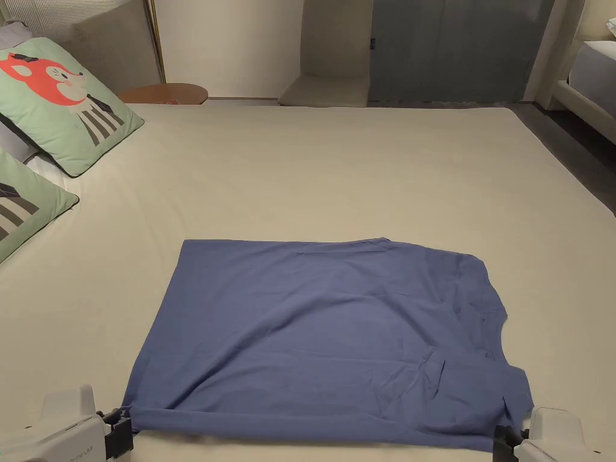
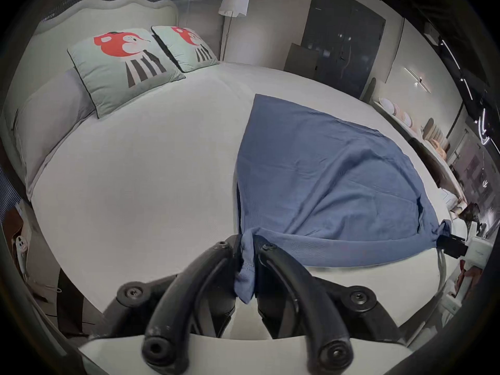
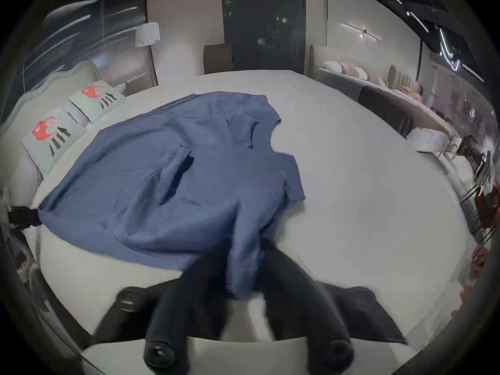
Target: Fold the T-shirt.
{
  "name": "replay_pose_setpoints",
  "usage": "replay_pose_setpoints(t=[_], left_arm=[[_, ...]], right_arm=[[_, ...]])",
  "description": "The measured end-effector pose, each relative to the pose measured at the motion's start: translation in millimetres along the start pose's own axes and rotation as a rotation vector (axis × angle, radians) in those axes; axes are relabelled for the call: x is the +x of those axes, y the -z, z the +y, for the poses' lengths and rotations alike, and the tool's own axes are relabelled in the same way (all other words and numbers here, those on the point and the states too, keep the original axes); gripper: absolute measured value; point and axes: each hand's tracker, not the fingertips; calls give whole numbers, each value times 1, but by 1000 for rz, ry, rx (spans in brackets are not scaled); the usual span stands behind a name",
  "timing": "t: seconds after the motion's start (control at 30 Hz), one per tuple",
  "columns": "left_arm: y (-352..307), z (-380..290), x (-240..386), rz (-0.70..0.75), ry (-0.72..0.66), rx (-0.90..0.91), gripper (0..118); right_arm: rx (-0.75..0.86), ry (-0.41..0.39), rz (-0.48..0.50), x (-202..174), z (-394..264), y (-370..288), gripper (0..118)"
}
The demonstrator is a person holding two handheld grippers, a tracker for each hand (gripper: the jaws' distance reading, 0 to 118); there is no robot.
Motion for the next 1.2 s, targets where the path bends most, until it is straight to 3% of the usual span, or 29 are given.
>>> replay_pose_setpoints(t=[0.03, 0.1, 0.53, 0.83, 1.2], left_arm=[[-8, 0, 9, 1, -5, 2, 5], [-12, 3, 10, -3, -14, 5, 5], [-25, 64, 22, -86, -93, 83, 5], [33, 127, 50, -37, 61, 132, 5], [138, 167, 74, 36, 161, 75, 5]], right_arm=[[19, 18, 21, -2, 2, -4, 12], [54, -41, -16, -7, 7, -11, 12], [209, -39, 16, -11, 87, -10, 12], [211, -57, -20, -17, 137, 45, 12], [62, -72, -80, -26, 181, 126, 12]])
